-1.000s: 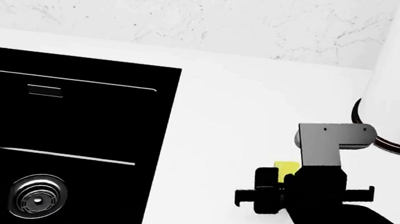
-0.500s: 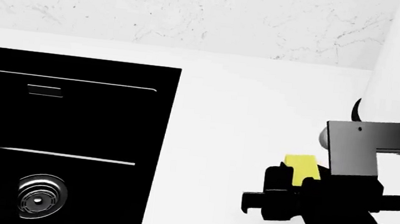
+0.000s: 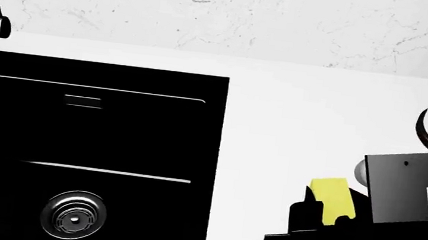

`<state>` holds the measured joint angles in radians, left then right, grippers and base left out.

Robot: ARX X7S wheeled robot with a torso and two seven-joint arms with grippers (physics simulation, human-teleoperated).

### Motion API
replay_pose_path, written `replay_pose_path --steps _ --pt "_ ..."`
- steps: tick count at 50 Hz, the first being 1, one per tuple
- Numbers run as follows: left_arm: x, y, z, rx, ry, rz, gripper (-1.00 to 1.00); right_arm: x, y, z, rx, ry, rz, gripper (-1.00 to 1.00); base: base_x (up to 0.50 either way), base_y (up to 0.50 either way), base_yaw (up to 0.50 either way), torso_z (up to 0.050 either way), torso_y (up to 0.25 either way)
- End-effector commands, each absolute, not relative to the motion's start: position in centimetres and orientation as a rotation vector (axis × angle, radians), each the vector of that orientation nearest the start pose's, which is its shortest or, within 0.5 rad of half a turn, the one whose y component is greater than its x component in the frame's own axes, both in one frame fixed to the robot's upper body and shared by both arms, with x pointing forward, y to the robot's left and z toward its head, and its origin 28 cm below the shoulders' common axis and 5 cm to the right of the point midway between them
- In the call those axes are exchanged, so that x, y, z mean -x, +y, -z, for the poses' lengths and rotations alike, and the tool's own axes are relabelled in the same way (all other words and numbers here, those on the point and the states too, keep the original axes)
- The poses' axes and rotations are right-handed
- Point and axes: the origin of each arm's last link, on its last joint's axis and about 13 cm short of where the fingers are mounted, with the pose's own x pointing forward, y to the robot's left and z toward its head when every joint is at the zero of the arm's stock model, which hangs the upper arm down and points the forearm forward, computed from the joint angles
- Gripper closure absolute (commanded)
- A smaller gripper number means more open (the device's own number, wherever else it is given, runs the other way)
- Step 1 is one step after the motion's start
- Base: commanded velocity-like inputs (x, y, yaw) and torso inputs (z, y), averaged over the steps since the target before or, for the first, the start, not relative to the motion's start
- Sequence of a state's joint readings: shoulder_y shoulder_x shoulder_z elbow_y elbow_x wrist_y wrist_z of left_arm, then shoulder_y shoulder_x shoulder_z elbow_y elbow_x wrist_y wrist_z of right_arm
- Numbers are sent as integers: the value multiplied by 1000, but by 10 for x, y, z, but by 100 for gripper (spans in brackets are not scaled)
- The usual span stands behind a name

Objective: Pick the pan and sponge and place them into the sink. Then turn on the water.

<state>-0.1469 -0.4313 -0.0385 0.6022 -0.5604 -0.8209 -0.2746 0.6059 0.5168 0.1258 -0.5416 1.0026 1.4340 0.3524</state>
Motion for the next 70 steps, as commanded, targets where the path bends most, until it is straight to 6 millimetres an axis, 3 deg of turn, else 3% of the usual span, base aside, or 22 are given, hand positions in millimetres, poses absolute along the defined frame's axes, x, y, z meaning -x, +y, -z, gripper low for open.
replay_pose_path --steps 1,49,56,70 --pt "-207 263 -131 -37 110 -17 -100 -227 -163 -198 82 310 -193 100 0 500 0 0 0" --pt "-205 267 -128 -33 115 -39 -100 -228 -160 -189 104 308 -194 100 -58 500 0 0 0" --pt "-200 275 -127 -31 117 -38 -100 -227 -160 -187 100 311 -188 100 0 500 0 0 0" --pt "-203 268 -126 -33 120 -31 -100 -227 -159 -181 95 319 -190 100 0 500 0 0 0"
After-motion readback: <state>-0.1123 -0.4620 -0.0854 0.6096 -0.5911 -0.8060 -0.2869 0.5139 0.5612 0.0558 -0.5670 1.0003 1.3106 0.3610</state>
